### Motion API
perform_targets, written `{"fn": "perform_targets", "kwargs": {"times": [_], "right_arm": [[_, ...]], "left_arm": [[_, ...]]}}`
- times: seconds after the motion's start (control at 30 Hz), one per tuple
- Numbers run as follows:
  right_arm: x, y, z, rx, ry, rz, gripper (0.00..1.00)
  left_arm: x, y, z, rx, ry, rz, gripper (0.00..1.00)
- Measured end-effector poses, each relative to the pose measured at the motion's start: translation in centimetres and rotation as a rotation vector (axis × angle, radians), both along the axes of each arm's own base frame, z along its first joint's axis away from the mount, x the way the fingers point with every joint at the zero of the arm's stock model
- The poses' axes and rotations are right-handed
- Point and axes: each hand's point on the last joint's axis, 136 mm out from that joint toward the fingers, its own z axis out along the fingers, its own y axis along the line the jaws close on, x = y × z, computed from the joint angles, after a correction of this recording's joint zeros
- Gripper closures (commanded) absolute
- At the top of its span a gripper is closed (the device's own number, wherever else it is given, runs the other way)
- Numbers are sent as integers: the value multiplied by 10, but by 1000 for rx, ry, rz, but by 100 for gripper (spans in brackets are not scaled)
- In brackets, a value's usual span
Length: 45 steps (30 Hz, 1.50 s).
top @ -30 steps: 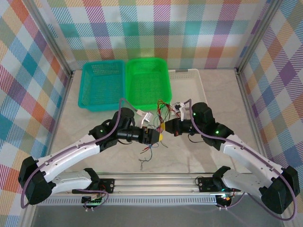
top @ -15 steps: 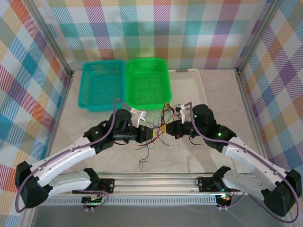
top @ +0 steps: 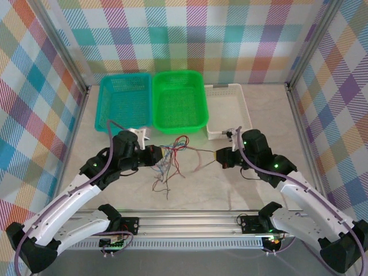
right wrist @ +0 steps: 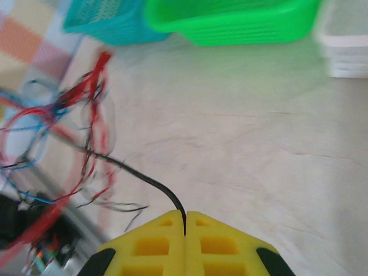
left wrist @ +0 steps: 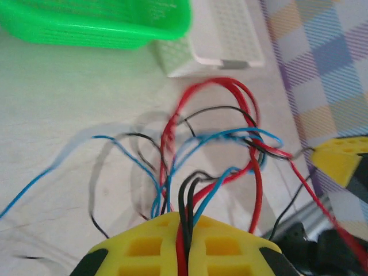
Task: Untangle the cables
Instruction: Untie the cable from multiple cables, then place the cable in the container.
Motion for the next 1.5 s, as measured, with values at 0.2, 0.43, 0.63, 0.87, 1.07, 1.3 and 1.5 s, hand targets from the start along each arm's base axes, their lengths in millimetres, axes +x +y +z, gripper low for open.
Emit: {"fn": "perform_targets", "kwargs": {"times": [0.2,0.43,0.63,0.87,1.07,1.3,1.5], "right_arm": [[14,-59,-3,-32,35,-270,100],[13,-89,-3,-27,54,-394,100],[8,-137,23,-66,21,-592,100],[-4,-164,101,-44,-117,-705,100],[-17,-175,158,-47,-212,-740,100],[-18,-156,216,18,-289,-630,100],[2,-132,204,29,-205,-512,100]], "left_arm": [[9,40,7,35,31,119,100],[4,49,8,77,60,96,100],[0,67,3,187,80,114,100],[1,90,1,285,59,178,100],[0,106,-15,359,72,224,100],[-2,109,-30,386,95,229,100],[0,95,-32,327,91,180,100]]}}
